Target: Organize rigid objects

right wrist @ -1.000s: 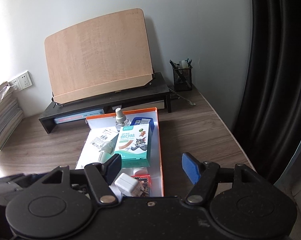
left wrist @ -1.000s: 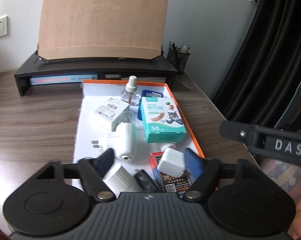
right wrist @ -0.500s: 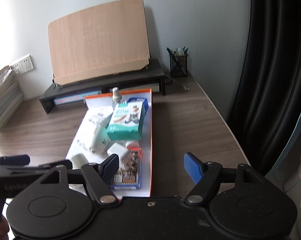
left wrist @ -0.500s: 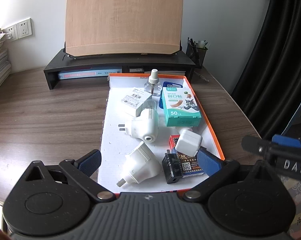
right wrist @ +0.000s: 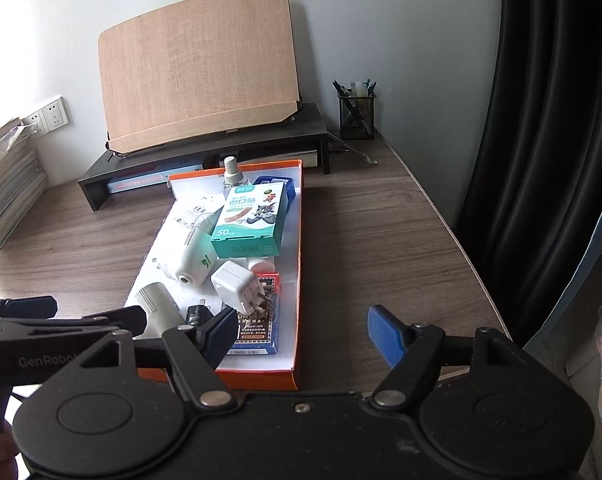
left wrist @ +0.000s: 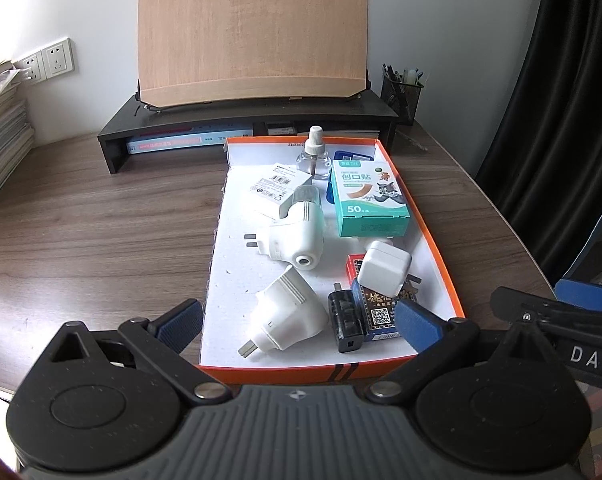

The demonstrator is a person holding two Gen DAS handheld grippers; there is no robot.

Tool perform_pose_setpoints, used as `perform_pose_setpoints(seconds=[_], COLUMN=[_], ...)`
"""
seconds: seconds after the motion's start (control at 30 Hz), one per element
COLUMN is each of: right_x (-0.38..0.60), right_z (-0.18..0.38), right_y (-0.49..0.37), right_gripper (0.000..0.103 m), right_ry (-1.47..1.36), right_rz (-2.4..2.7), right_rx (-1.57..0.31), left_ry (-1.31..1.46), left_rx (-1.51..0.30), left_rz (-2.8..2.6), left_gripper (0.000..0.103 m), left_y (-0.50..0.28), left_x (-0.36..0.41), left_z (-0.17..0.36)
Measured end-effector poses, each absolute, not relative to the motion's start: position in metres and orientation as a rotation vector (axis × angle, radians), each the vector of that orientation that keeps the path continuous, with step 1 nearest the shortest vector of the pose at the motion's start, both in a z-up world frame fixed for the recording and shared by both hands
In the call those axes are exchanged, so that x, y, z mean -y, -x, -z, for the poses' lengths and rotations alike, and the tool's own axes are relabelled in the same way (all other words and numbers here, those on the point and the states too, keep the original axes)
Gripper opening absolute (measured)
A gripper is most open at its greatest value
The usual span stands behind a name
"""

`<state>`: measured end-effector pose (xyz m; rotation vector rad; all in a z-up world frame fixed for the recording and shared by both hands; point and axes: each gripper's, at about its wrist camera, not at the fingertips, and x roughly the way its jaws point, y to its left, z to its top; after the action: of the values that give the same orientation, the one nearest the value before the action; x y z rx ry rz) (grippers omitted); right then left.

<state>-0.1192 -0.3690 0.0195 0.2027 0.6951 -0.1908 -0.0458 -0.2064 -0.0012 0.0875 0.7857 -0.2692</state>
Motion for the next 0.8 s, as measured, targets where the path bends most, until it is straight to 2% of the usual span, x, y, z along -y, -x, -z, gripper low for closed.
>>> perform_pose_setpoints(seconds=[0.8], right_x=[0.3741], right_z=[-0.0119], right_y=[0.1235], right_gripper=[0.085], right_ry=[-0.205], right_rz=[0.207], right_rx=[-0.715], left_ry=[-0.089], left_rx=[-0.803], left_rz=[0.273], left_gripper=[0.103], left_y=[0.0445], left_x=[0.2155], left_z=[0.0054])
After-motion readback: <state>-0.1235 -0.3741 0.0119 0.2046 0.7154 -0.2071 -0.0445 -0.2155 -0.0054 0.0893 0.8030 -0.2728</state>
